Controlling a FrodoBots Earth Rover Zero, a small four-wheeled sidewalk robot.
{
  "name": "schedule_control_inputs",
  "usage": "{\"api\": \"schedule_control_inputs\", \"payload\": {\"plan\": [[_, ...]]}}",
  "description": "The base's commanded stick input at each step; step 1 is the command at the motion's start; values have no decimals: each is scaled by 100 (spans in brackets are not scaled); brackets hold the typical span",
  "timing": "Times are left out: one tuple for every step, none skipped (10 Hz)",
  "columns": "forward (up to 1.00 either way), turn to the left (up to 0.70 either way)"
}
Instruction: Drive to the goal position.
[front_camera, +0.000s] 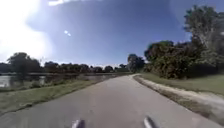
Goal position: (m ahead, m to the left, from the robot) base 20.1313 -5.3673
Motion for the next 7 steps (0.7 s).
{"api": "schedule_control_inputs", "payload": {"plan": [[85, 0], [85, 0], [85, 0], [85, 0], [85, 0], [85, 0], [85, 0]]}}
